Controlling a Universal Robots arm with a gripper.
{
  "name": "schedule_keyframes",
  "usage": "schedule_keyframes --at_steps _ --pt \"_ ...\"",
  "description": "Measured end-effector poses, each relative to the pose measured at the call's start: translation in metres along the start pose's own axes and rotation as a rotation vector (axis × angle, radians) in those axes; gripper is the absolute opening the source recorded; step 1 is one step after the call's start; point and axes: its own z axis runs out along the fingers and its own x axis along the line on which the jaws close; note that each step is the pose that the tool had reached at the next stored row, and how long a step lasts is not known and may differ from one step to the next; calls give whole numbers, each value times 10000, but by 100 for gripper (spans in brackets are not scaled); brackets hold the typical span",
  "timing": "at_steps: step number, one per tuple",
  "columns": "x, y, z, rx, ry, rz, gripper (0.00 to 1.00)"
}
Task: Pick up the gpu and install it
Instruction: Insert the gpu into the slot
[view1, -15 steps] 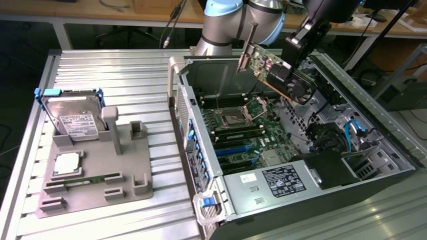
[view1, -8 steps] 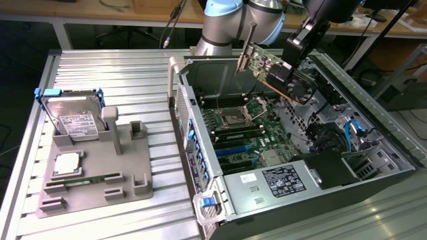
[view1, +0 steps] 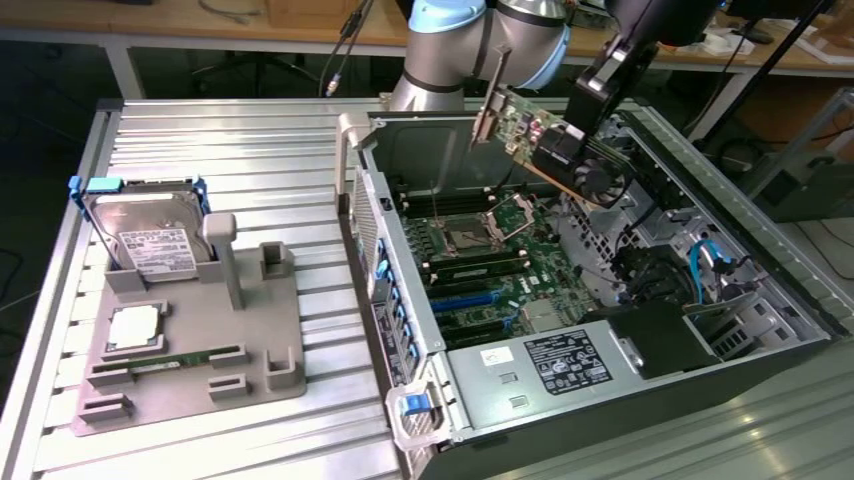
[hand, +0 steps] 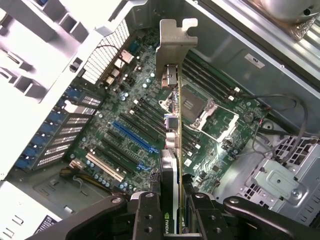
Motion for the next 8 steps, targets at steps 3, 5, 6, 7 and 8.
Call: schedule_keyframes --at_steps 3,5,6,7,8 --pt "0 0 0 0 11 -159 27" --pt "0 0 0 -1 16 -257 27" --pt "0 0 0 -2 19 -298 27" --pt "0 0 0 -2 22 -344 27" --pt "0 0 0 -2 25 -393 27"
